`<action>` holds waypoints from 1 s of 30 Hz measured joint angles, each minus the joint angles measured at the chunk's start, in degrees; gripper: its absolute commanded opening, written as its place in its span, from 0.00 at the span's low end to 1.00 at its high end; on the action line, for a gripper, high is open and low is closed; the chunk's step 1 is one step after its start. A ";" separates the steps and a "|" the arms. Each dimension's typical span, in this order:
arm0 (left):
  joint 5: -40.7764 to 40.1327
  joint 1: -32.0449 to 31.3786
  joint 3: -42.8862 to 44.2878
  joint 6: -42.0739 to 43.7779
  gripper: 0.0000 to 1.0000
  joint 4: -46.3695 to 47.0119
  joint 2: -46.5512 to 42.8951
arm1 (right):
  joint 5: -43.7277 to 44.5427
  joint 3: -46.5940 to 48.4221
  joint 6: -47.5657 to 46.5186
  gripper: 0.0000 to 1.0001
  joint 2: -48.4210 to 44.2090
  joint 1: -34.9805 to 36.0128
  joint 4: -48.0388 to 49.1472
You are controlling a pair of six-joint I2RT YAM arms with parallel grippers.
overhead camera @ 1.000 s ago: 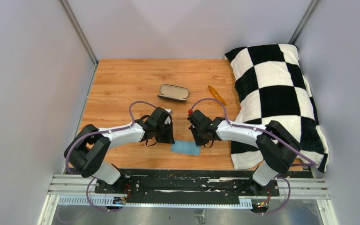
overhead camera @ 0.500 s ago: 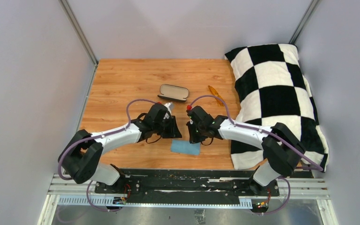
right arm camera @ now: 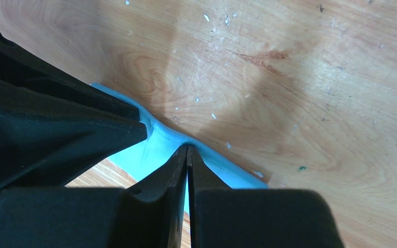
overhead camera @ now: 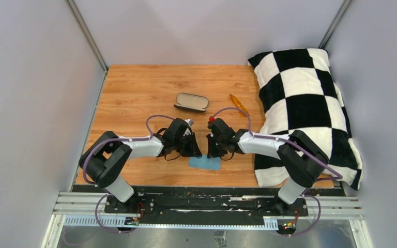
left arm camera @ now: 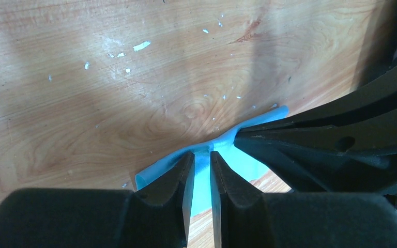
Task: Organize the sunglasses
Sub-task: Fold the glasses cleaning cloth at the center of the board.
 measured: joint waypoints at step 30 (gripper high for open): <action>-3.65 -0.04 2.16 5.14 0.25 -10.49 -7.02 | 1.73 0.13 -1.18 0.11 -3.48 -0.37 -3.21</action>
